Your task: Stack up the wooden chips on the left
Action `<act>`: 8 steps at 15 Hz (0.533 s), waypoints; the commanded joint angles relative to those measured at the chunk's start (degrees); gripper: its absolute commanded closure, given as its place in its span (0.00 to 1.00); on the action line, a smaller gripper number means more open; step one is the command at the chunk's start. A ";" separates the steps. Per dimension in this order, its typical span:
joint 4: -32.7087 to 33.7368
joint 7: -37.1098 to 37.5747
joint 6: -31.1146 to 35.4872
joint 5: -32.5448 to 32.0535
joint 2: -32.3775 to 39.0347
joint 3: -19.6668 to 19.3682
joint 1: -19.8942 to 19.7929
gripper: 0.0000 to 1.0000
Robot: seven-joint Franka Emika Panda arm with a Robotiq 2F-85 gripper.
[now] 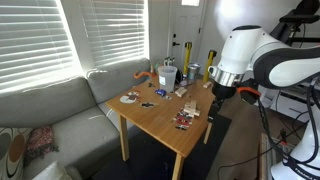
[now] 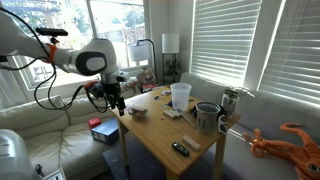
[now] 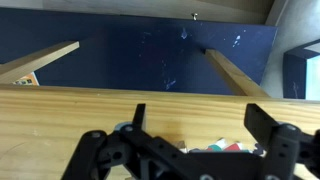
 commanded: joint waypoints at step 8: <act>0.95 -5.87 -2.45 -5.21 -1.23 -1.96 -0.54 0.00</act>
